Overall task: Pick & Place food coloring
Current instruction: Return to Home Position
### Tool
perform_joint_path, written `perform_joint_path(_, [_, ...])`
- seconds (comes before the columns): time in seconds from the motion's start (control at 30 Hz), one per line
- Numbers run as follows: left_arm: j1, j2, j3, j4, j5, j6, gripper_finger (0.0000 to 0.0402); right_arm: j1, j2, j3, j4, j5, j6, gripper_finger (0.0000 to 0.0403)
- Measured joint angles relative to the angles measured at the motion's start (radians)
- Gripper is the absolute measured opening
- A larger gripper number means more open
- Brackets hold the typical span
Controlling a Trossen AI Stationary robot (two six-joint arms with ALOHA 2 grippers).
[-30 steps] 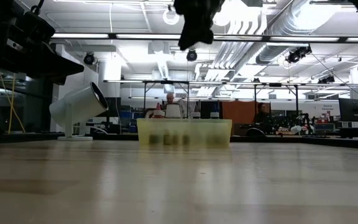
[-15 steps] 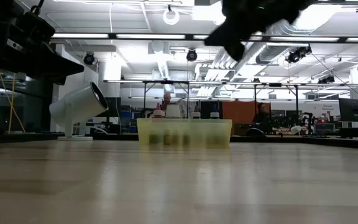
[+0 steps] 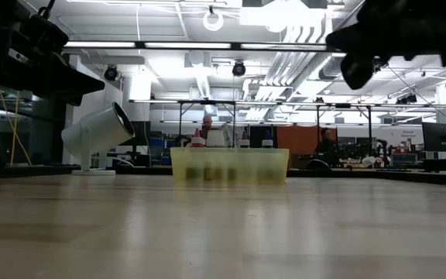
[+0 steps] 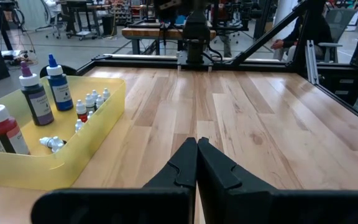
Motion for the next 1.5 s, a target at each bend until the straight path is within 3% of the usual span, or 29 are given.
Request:
perform_joint_path(0.33, [0.0, 0.0, 0.0, 0.0, 0.0, 0.0, 0.0, 0.088, -0.259, -0.206, 0.081, 0.171, 0.014, 0.0])
perform_joint_path(0.6, [0.0, 0.0, 0.0, 0.0, 0.0, 0.0, 0.0, 0.09, -0.372, -0.234, 0.074, 0.242, -0.082, 0.0])
perform_joint_path(1.0, [0.0, 0.0, 0.0, 0.0, 0.0, 0.0, 0.0, 0.109, -0.438, -0.273, 0.097, 0.253, -0.095, 0.0])
perform_joint_path(1.23, [0.0, 0.0, 0.0, 0.0, 0.0, 0.0, 0.0, 0.153, -0.461, -0.273, 0.097, 0.344, -0.168, 0.0])
perform_joint_path(1.5, [0.0, 0.0, 0.0, 0.0, 0.0, 0.0, 0.0, 0.154, -0.495, -0.273, -0.092, 0.335, -0.187, 0.0])
